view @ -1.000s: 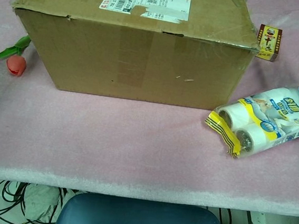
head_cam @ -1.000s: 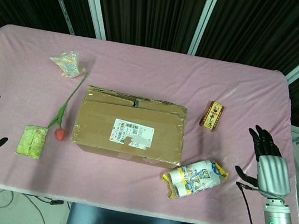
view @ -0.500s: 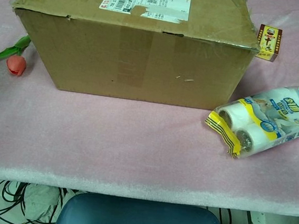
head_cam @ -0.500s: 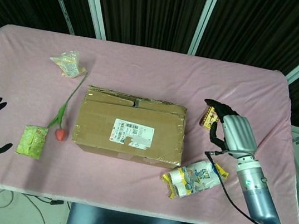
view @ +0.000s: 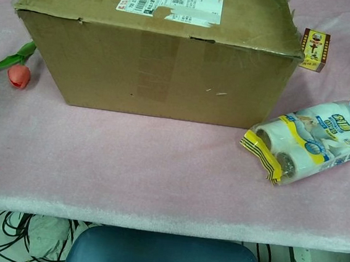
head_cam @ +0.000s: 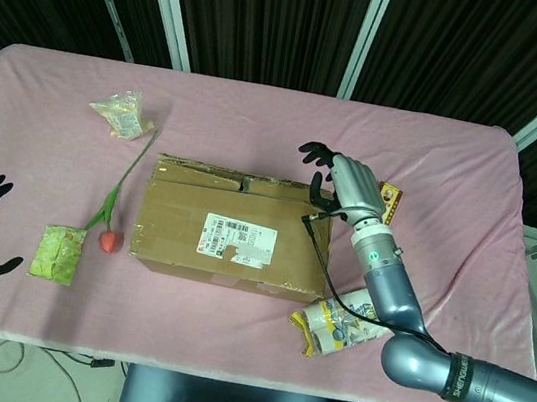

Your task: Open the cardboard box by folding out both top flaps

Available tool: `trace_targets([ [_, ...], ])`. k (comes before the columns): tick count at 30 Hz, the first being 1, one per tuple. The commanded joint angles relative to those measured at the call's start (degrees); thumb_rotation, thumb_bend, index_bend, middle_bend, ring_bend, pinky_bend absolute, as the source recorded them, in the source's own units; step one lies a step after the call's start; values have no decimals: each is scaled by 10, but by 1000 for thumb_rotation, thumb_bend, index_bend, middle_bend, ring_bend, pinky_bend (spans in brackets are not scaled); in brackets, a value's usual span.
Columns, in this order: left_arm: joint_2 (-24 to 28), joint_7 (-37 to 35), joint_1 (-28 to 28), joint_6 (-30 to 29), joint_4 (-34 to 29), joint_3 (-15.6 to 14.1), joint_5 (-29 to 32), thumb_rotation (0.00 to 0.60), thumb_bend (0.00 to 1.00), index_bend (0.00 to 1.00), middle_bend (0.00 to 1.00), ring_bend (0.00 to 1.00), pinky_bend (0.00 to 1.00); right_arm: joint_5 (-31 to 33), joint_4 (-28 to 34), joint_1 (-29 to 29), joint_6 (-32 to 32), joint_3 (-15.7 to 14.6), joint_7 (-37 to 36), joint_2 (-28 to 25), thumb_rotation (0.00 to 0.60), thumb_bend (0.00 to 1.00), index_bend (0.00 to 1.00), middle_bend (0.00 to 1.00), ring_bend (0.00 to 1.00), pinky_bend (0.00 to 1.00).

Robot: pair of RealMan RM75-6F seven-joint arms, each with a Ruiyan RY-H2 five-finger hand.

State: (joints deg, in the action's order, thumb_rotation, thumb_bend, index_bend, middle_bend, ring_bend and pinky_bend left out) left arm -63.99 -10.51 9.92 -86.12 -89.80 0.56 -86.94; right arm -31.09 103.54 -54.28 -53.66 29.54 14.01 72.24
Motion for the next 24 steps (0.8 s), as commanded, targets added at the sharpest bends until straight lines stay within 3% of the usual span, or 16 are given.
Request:
trace_targets([
  [1,0,-2,0,2,0,1,1,600,103,0,0,0,0,22,-22,-21,-2,-2,8,22,600,829,287,347,317,402],
  [24,3,-15,-2,17,-2,10,8,600,102,0,0,0,0,66,-65,-51,-3,-40,7,75,600,829,325,425,389,402],
])
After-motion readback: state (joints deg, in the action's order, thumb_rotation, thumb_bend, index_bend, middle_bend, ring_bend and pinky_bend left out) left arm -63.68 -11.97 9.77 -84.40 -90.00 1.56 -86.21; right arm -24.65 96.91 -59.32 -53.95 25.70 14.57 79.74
